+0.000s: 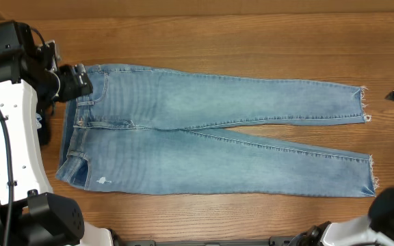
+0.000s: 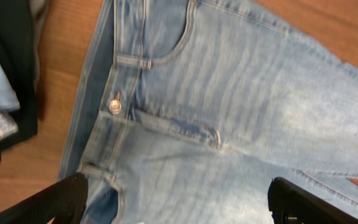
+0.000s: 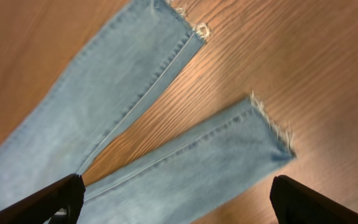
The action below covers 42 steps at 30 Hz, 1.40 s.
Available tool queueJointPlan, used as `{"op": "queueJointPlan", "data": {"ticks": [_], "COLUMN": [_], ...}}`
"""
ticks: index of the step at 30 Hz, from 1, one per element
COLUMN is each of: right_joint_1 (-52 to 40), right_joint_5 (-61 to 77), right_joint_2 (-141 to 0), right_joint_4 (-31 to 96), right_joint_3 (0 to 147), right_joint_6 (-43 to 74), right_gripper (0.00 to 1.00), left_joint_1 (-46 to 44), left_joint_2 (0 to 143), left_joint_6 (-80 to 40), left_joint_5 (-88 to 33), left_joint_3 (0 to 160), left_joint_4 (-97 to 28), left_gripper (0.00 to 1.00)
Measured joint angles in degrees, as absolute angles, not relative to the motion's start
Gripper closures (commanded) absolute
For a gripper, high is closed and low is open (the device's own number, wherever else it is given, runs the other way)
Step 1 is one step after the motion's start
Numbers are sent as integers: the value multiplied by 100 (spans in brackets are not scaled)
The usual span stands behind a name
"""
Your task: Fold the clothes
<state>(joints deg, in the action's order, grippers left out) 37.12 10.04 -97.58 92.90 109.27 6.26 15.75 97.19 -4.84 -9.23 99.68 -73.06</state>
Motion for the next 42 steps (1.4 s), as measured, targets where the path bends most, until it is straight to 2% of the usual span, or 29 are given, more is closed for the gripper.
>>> {"op": "queueJointPlan", "data": {"ticks": [4,9,13,18,23,25,29,32,34,35,42], "right_joint_1": [3715,3811,3837,3854,4075,4088,4088,4088,4088,4088,4088], "right_joint_5": [998,945,1111,1212,1155,1155,1157,1157,1153,1155,1133], "right_joint_2": [-8648,-7417,-7089,-7076,-7076,-7076,-7076,-7076,-7076,-7076,-7076], "right_joint_4": [8971,8311,7647,7354,7312,7312,7317,7345,7387,7419,7437], "right_joint_3": [9765,7568,6051,5454,5452,5452,5452,5452,5452,5452,5452], "right_joint_6": [943,1730,2366,2506,2611,2615,2585,2580,2571,2567,2576], "right_gripper": [0,0,0,0,0,0,0,0,0,0,0], "left_joint_1": [1573,1573,1577,2143,3164,3520,3610,3610,3610,3610,3610], "left_joint_2": [9105,7478,7376,7384,7382,7382,7509,8071,8453,8512,8427], "left_joint_6": [-703,-1225,-2316,-3417,-3454,-3367,-3262,-3131,-3039,-2934,-2679], "left_joint_5": [-910,-891,-679,-121,211,244,242,126,-38,-154,-344], "left_joint_3": [8973,6479,4582,3887,3883,3881,3870,3872,3870,3872,3931], "left_joint_4": [-7146,-6370,-5813,-5330,-4873,-4480,-3935,-3527,-3312,-3183,-3350], "left_gripper": [4,0,0,0,0,7,17,34,78,95,96]}}
